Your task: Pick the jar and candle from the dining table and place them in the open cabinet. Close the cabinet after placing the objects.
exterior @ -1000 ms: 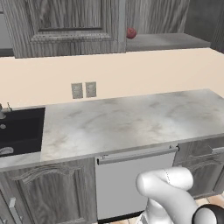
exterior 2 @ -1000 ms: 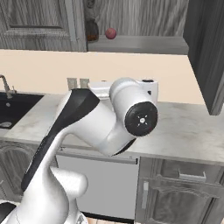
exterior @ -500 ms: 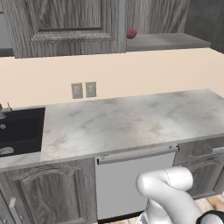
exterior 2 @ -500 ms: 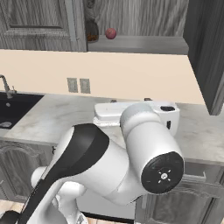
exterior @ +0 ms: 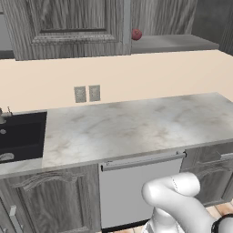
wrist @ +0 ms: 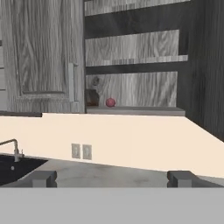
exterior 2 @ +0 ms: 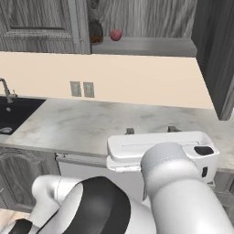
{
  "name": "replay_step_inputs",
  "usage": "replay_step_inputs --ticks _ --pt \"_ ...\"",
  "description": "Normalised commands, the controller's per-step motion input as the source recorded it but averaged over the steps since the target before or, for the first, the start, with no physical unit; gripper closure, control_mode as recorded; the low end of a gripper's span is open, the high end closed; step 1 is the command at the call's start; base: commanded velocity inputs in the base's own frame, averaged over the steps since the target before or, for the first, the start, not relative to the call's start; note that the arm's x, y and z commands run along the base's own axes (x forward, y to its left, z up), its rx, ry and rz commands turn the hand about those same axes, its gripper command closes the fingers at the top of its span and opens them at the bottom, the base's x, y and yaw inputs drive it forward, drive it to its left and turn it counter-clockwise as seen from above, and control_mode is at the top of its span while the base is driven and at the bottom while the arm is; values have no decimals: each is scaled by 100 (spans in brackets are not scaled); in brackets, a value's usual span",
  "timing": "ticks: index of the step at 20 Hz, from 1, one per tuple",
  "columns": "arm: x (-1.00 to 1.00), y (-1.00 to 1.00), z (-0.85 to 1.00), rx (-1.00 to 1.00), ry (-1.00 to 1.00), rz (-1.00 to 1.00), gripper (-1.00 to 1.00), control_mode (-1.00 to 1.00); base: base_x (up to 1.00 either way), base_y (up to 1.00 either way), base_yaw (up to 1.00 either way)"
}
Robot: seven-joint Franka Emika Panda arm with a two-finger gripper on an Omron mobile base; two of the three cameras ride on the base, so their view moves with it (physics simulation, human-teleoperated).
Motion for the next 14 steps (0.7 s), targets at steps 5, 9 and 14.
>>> replay_step_inputs --ticks 5,9,14 --pt "-17 -27 0 0 0 0 -100 -100 0 0 0" --pt "0 -41 0 0 0 0 -100 -100 0 0 0" --pt "0 -58 0 0 -1 0 -100 -100 0 0 0"
